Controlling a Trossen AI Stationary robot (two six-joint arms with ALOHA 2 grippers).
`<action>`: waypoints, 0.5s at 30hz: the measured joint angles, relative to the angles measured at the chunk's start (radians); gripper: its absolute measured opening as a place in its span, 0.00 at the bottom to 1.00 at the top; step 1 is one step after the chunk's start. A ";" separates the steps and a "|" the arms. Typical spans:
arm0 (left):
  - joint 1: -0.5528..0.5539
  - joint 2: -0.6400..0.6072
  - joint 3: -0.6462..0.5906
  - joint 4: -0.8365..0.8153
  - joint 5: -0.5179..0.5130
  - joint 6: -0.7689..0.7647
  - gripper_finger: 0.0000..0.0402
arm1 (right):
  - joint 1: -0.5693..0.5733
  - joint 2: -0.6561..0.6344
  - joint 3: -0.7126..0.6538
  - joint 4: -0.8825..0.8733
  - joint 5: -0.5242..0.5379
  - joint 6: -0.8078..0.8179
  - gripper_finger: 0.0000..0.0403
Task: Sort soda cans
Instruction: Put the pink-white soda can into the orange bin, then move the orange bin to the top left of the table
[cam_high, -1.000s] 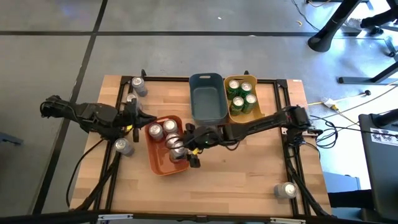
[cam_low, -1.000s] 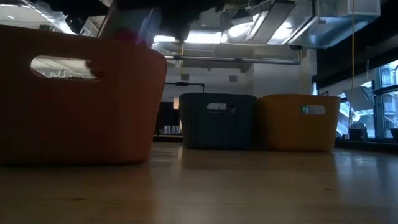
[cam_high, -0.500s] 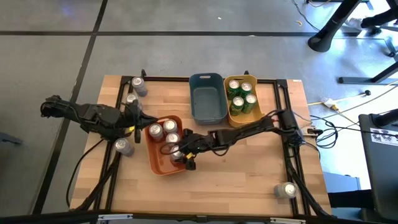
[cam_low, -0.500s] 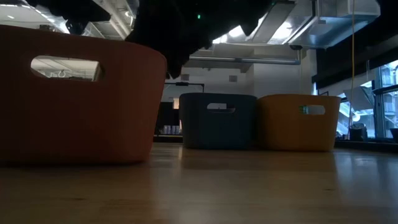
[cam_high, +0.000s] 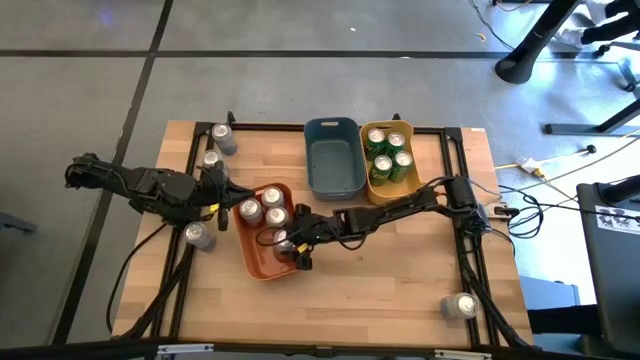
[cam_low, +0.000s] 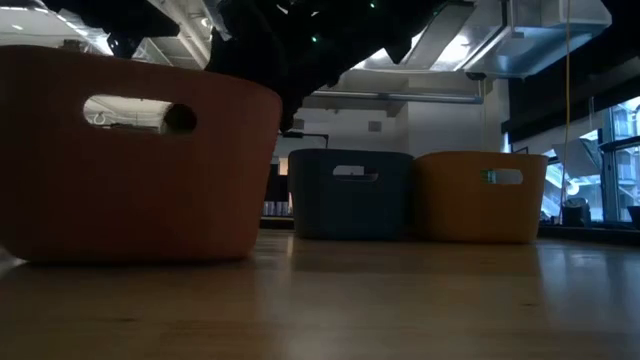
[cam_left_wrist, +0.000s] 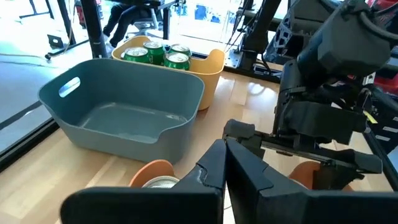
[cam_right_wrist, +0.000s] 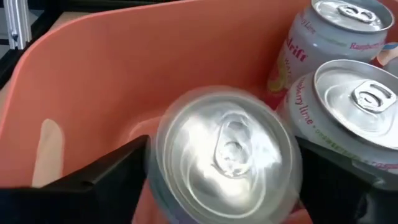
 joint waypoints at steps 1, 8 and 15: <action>0.000 0.000 0.000 0.004 0.000 0.008 0.00 | 0.000 0.000 0.000 0.001 0.001 -0.002 0.91; 0.000 0.000 0.000 0.005 0.005 0.014 0.00 | 0.001 -0.065 -0.002 -0.038 0.020 -0.035 0.95; 0.000 0.001 0.000 -0.001 0.005 -0.011 0.07 | 0.029 -0.213 -0.002 -0.235 0.036 -0.042 0.96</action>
